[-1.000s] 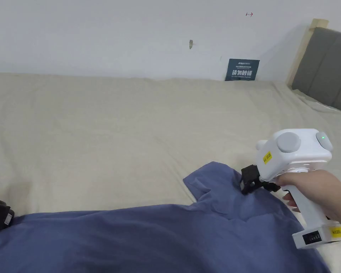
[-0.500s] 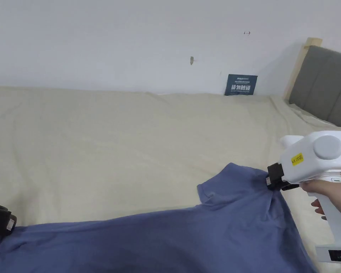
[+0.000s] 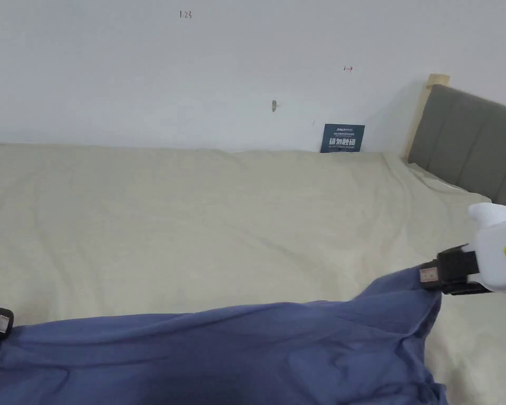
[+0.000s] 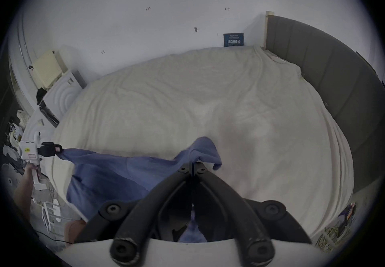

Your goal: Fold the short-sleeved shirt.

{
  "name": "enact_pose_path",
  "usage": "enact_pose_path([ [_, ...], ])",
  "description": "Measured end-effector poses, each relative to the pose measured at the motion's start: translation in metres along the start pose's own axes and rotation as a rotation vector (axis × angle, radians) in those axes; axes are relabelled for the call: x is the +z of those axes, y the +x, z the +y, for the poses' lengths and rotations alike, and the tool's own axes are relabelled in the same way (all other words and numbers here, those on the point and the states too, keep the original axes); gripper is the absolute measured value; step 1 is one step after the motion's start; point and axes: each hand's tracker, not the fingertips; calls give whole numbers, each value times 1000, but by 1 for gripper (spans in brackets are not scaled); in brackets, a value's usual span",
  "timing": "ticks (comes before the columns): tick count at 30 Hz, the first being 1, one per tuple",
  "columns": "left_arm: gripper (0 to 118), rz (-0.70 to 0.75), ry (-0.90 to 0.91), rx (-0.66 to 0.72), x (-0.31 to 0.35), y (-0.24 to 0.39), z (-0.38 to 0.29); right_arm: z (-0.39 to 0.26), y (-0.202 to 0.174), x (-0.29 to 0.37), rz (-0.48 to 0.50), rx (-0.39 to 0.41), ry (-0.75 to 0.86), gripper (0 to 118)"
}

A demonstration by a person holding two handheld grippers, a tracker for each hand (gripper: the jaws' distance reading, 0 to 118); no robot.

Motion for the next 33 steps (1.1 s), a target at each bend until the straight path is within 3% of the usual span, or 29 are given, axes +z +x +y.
enact_pose_path([
  [7, 0, -34, 23, 20, 57, 14, -64, -91, 24, 67, 60, -113, 0, 0],
  [14, 0, -73, -47, 75, 45, 12, -134, -186, 51, 52, 35, -231, -93, 0],
  [22, 1, -40, -134, 144, 17, -1, -152, -213, 50, 12, -56, -199, -152, 0],
  [24, 3, -12, -158, 129, 11, 5, -153, -211, 52, 3, -93, -184, -175, 10],
  [25, 10, -3, -161, 116, 9, 7, -154, -210, 50, 0, -129, -170, -186, 37],
  [26, 26, 5, -157, 111, 10, 9, -155, -208, 49, -1, -175, -142, -201, 64],
  [27, 53, 13, -152, 110, 12, 11, -155, -208, 47, -2, -254, -113, -217, 85],
  [28, 93, 62, -125, 108, 12, 14, -155, -208, 44, -2, -355, -74, -223, 91],
  [29, 114, 119, -106, 107, 12, 19, -155, -207, 43, 2, -409, -36, -192, 91],
  [31, 118, 217, -90, 66, 13, 23, -156, -203, 42, 15, -396, 14, -106, 91],
  [33, 118, 226, -27, 44, 30, 23, -157, -196, 34, 28, -407, 31, -87, 91],
])
